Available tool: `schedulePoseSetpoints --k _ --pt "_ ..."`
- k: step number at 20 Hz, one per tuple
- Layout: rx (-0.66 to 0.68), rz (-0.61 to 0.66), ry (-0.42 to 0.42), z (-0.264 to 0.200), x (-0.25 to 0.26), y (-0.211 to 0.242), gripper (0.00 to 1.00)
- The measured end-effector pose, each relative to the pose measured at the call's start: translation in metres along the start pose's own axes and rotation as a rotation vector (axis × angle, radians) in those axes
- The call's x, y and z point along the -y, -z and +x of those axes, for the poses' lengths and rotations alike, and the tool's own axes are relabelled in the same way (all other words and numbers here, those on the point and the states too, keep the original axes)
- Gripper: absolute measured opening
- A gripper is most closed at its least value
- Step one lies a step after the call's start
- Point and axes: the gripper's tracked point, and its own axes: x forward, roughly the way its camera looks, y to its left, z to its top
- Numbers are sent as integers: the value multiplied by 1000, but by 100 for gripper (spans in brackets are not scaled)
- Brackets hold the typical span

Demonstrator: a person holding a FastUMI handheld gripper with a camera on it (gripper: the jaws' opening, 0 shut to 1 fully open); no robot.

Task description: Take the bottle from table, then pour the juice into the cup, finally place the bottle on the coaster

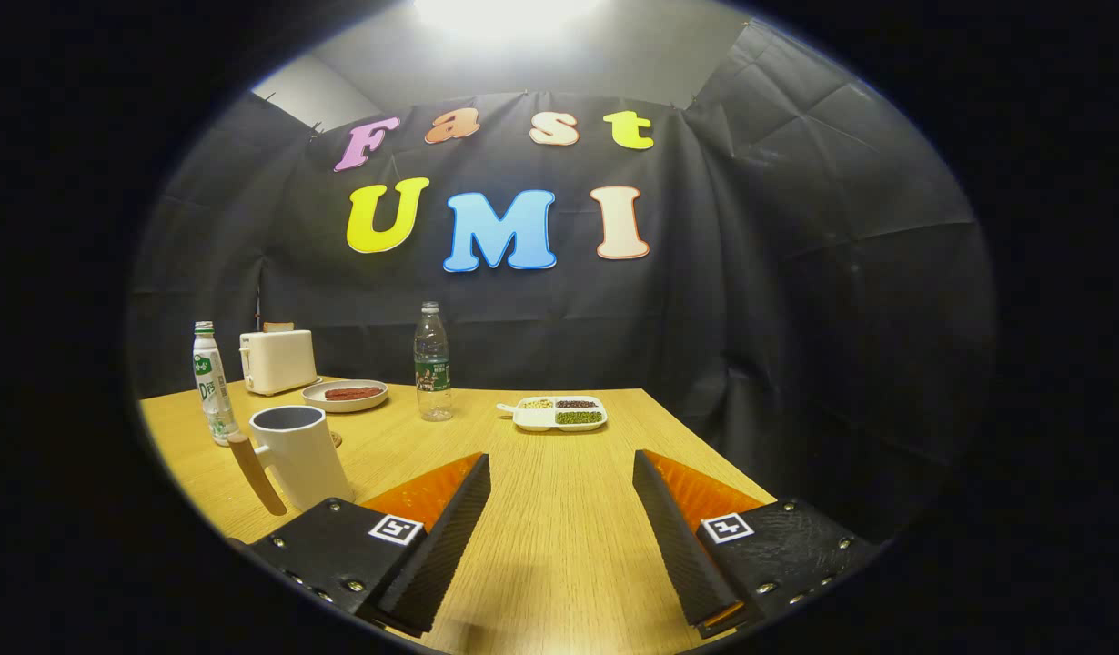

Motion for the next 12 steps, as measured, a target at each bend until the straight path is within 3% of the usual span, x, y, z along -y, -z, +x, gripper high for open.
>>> schedulePoseSetpoints --k 12 --pt "-1 1 0 0 0 0 96"
